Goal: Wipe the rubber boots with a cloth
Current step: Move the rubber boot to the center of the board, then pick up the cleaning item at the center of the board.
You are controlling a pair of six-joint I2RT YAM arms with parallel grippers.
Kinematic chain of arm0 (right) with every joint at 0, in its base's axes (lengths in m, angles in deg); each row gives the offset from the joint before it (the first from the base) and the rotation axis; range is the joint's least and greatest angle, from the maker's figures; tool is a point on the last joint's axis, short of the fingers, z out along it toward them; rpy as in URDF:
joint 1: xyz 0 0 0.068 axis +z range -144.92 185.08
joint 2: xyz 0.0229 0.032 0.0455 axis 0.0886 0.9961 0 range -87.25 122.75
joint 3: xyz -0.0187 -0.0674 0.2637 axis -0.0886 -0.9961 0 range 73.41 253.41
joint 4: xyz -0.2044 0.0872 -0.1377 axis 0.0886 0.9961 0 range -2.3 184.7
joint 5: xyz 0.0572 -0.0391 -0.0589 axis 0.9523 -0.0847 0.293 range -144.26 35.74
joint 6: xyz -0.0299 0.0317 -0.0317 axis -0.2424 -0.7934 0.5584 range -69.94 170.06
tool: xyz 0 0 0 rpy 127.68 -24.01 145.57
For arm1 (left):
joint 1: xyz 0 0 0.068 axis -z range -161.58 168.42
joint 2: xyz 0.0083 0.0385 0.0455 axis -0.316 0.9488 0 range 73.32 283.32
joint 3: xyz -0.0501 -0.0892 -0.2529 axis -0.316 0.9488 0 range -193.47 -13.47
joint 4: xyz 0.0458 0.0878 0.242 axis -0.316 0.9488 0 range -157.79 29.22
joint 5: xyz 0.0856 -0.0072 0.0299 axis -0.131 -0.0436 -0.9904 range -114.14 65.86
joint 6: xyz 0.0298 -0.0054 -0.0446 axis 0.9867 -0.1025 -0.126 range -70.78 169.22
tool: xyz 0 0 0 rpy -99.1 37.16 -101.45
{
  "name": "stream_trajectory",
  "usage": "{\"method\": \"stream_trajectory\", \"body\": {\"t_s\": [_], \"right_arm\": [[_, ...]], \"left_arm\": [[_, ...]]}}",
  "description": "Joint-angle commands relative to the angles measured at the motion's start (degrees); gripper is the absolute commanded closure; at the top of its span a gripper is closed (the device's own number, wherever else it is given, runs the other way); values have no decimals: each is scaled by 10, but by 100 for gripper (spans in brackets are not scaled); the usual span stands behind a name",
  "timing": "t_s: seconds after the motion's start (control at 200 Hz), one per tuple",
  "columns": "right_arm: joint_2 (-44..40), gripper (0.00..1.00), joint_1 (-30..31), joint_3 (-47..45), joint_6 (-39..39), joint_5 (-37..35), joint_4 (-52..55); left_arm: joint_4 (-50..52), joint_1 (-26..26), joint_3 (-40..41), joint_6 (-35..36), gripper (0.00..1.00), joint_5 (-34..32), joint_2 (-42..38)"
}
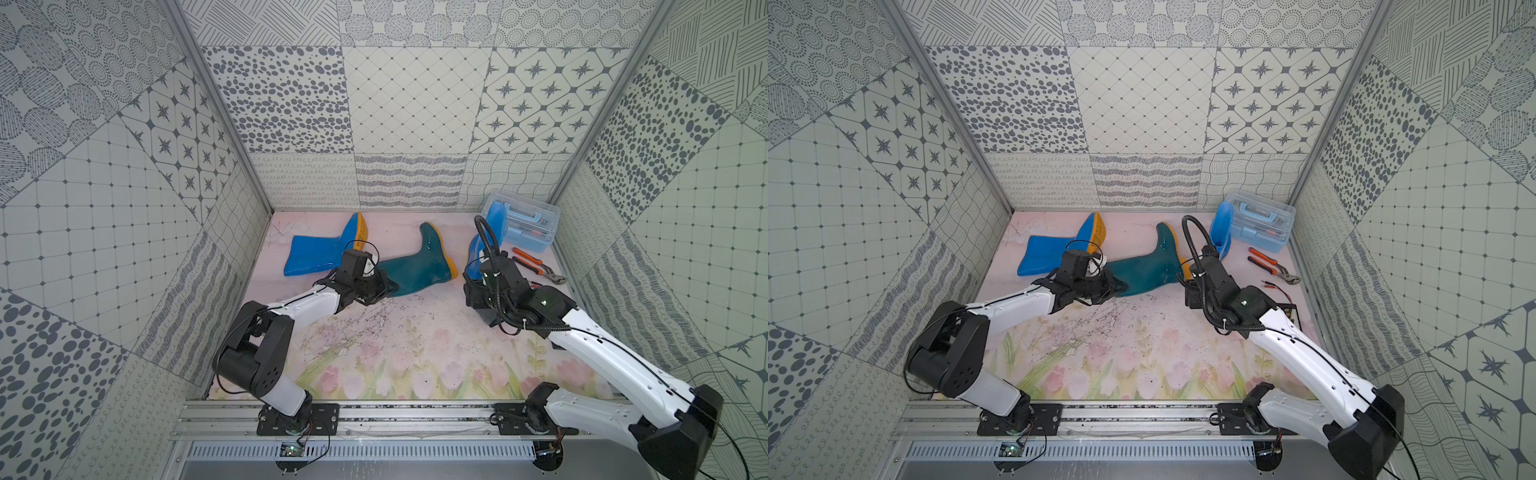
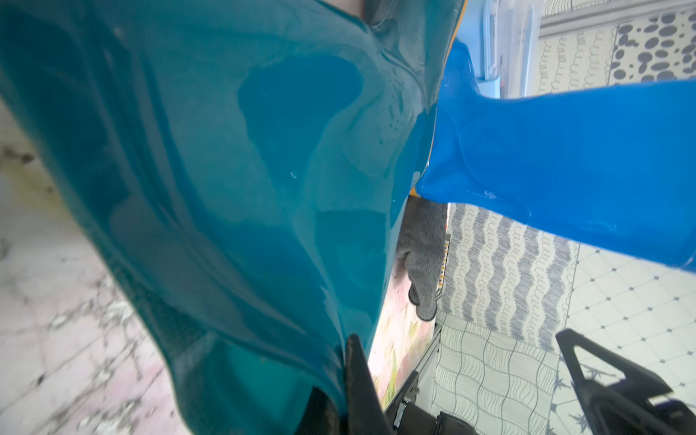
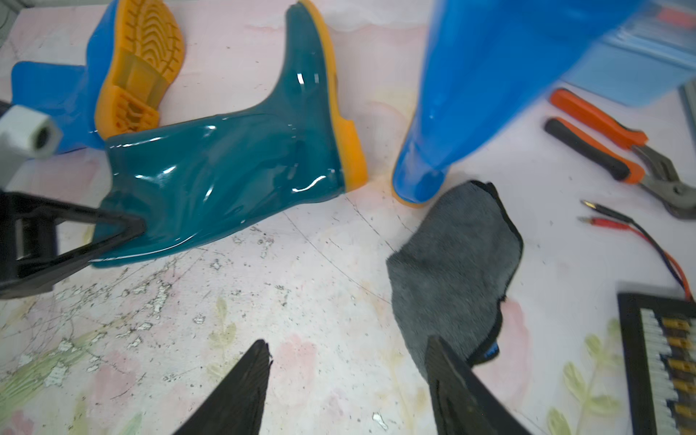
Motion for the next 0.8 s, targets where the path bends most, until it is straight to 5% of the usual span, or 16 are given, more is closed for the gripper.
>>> {"method": "stream_trajectory", "body": {"t_s": [0.0,0.27,0.53,0.795], "right_arm": [[-29,29,-19,-44,-90,-30,45],[-24,17,-187,-171,-124,88,-125],[93,14,-194,-137,-126,73,-217],[119,14,-196,-194,-179,19,-295]], "left_arm": [[169,10,51,100,100,-17,-109],[318,9,159,88,100,-72,-234],[359,10,153,109,100,-105,-152],[355,11,127,137,98,-108,-134]]}}
